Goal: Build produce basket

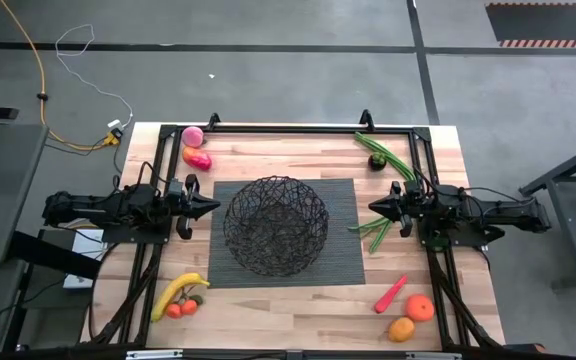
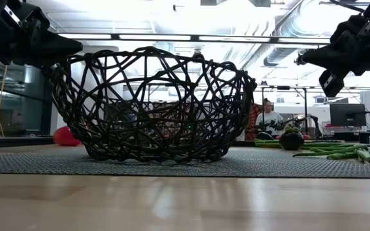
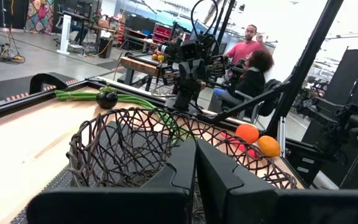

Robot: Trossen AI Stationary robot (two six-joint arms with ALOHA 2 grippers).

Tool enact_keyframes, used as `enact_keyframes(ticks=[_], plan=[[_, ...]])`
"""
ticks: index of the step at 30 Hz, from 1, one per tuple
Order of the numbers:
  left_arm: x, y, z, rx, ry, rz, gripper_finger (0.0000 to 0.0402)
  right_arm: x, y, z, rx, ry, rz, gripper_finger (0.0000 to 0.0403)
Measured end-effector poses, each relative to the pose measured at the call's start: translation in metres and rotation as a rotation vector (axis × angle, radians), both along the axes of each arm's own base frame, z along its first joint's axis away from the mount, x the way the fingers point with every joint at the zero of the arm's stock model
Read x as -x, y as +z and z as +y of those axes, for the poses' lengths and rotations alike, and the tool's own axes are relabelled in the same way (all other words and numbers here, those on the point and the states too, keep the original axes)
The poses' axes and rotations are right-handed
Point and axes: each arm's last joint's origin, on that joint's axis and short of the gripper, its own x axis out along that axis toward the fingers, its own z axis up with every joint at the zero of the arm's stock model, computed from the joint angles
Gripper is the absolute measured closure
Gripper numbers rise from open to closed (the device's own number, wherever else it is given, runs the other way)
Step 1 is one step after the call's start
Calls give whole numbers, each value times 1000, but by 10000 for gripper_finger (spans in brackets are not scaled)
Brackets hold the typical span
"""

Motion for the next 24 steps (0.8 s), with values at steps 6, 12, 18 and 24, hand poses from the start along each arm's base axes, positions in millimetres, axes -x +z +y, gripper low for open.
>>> enact_keyframes(ticks=[6,12,18,24], plan=[[0,0,0,0,0,0,396,0,0,0,0,0,0,402],[0,0,0,0,0,1,396,0,0,0,0,0,0,402],[0,2,0,1,3,-21,396,0,0,0,0,0,0,402],[9,35,4,141,123,-413,396,0,0,0,0,0,0,402]])
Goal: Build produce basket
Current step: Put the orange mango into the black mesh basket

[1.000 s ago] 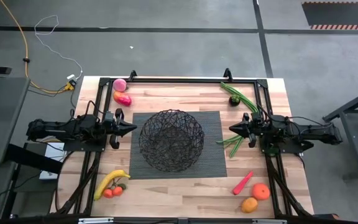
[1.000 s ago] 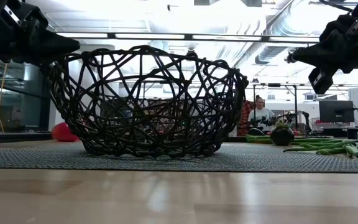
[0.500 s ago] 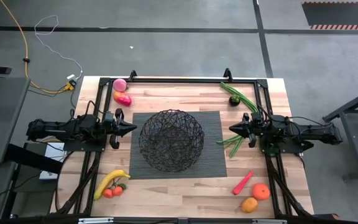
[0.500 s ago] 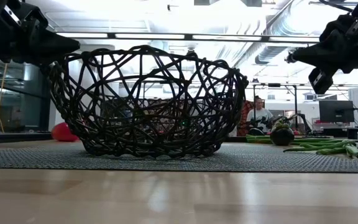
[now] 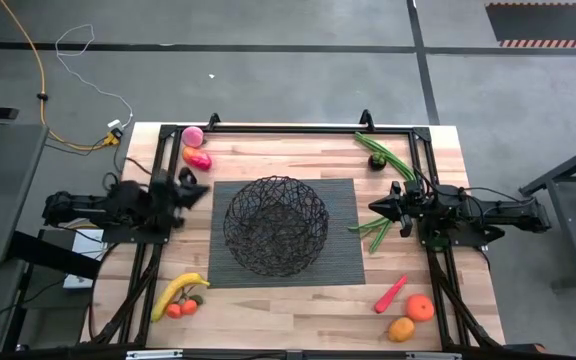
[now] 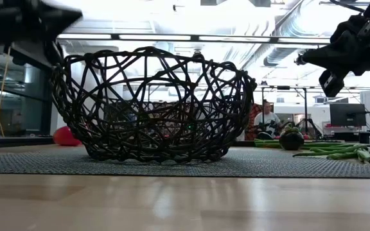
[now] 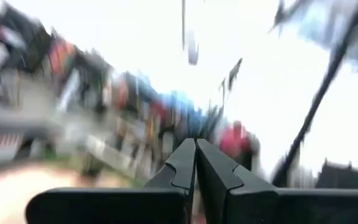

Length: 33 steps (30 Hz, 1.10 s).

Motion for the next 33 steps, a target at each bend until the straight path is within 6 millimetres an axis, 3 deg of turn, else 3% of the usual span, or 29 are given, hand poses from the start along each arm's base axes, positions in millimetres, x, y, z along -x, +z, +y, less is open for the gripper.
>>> enact_keyframes(ticks=[2,5,12,16,24,33], plan=[[6,14,1,11,55,-114,396,0,0,0,0,0,0,402],[9,34,2,-29,109,-108,396,0,0,0,0,0,0,402],[-5,86,6,-105,255,167,394,0,0,0,0,0,0,402],[-13,113,8,-145,282,365,372,0,0,0,0,0,0,402],[-17,150,17,-220,285,752,246,0,0,0,0,0,-1,402],[-28,165,34,-134,333,1065,95,0,0,0,0,0,0,402]])
